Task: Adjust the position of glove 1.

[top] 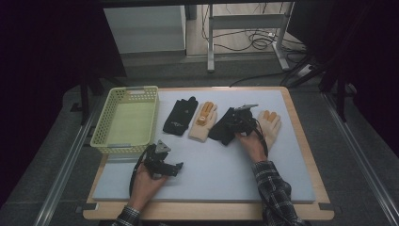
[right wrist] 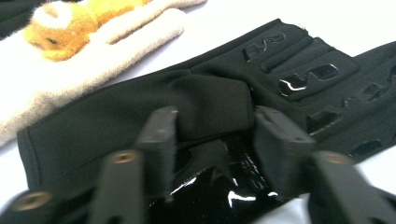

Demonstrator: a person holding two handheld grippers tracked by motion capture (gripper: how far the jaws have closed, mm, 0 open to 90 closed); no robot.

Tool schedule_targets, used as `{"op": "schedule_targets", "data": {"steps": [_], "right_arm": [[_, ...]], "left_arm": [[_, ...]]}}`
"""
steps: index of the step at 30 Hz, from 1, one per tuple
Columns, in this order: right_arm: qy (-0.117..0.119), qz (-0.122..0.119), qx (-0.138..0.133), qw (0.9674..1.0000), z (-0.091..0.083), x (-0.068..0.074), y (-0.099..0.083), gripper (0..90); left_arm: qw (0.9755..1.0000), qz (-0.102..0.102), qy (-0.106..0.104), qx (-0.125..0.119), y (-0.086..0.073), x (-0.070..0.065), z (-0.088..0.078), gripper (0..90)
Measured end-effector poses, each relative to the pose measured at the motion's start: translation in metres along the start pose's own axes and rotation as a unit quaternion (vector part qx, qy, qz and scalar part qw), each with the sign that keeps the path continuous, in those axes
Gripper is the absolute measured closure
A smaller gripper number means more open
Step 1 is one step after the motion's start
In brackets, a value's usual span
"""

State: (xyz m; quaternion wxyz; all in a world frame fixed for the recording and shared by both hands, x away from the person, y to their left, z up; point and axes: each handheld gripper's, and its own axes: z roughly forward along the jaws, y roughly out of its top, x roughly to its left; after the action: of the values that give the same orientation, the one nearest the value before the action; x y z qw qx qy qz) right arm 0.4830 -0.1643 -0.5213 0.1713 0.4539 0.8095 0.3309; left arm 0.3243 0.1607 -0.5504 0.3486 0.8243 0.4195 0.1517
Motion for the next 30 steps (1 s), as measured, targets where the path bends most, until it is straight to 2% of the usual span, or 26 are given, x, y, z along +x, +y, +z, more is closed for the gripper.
{"op": "schedule_targets", "data": {"steps": [1, 2, 4, 9, 12, 15, 22, 23, 27, 29, 30], "right_arm": [[0.011, 0.0, -0.004, 0.9999, -0.001, 0.0, -0.001, 72.4], [0.023, -0.003, -0.005, 0.9997, 0.0, 0.001, -0.001, 78.5], [0.02, -0.017, -0.009, 0.9996, 0.0, 0.006, -0.002, 81.1], [0.019, -0.033, 0.001, 0.9993, -0.002, 0.007, 0.002, 82.2], [0.015, -0.044, -0.004, 0.9989, -0.006, 0.008, 0.003, 82.4], [0.02, -0.045, -0.011, 0.9987, -0.011, 0.007, 0.003, 82.5], [0.057, -0.051, -0.035, 0.9965, -0.04, 0.007, -0.002, 82.5], [0.057, -0.051, -0.035, 0.9965, -0.04, 0.007, -0.002, 82.5], [0.083, -0.062, -0.046, 0.9936, -0.058, 0.015, -0.002, 82.5], [0.087, -0.067, -0.048, 0.9928, -0.062, 0.018, -0.002, 82.5], [0.095, -0.08, -0.054, 0.9908, -0.072, 0.024, -0.003, 82.4]], "left_arm": [[1.0, 0.001, 0.0, 0.0, 0.0, 0.0, 0.0, 5.1], [1.0, 0.001, 0.0, 0.001, 0.0, 0.0, 0.0, 5.1], [1.0, 0.002, 0.0, 0.001, 0.0, 0.0, 0.0, 5.1], [1.0, 0.002, 0.0, 0.001, 0.0, 0.0, 0.0, 5.2], [1.0, 0.002, 0.0, 0.001, 0.0, 0.0, 0.0, 5.1], [1.0, 0.002, 0.0, 0.001, 0.0, 0.0, 0.0, 5.1], [1.0, 0.003, 0.0, 0.001, 0.0, 0.0, 0.0, 5.2], [1.0, 0.003, 0.0, 0.001, 0.0, 0.0, 0.0, 5.2], [1.0, 0.002, 0.0, 0.002, 0.0, 0.0, 0.0, 5.2], [1.0, 0.002, 0.0, 0.002, 0.0, 0.0, 0.0, 5.1], [1.0, 0.002, 0.0, 0.001, 0.0, 0.0, 0.0, 5.2]]}}
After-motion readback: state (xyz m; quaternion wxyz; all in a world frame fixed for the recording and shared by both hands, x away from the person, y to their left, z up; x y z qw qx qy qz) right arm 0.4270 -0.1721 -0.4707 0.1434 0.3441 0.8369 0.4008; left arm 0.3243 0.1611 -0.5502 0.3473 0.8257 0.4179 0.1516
